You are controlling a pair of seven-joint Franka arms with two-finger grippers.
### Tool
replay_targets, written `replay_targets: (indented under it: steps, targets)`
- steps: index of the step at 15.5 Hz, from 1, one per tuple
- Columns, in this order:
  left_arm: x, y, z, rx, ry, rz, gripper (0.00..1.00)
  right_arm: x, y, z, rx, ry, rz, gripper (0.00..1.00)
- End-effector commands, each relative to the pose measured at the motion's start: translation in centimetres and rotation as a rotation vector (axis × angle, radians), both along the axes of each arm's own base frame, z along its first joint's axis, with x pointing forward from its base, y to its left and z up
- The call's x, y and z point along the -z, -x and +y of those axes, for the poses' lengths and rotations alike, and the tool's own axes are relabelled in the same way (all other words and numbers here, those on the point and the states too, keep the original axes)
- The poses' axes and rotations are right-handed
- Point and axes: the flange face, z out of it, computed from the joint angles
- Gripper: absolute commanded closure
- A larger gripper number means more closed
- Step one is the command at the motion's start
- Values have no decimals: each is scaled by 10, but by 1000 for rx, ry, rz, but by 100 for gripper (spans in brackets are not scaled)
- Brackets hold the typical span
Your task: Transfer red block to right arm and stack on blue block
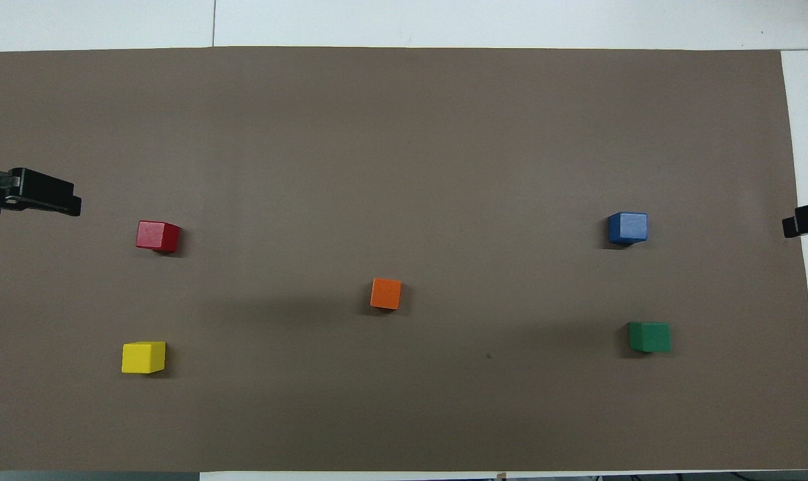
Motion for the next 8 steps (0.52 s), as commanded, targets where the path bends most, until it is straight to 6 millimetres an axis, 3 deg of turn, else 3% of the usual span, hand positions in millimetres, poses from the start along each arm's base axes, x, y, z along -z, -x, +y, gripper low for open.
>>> replay_targets:
  steps: [1, 6, 8]
  targets:
    - [-2, 5, 2, 4, 18, -15, 0, -1, 5, -2, 6, 15, -9, 0]
    - [0, 6, 2, 1, 18, -6, 0, -1, 5, -2, 7, 15, -9, 0]
    - [9, 11, 7, -5, 17, 0, 0, -1, 6, -1, 6, 15, -7, 0]
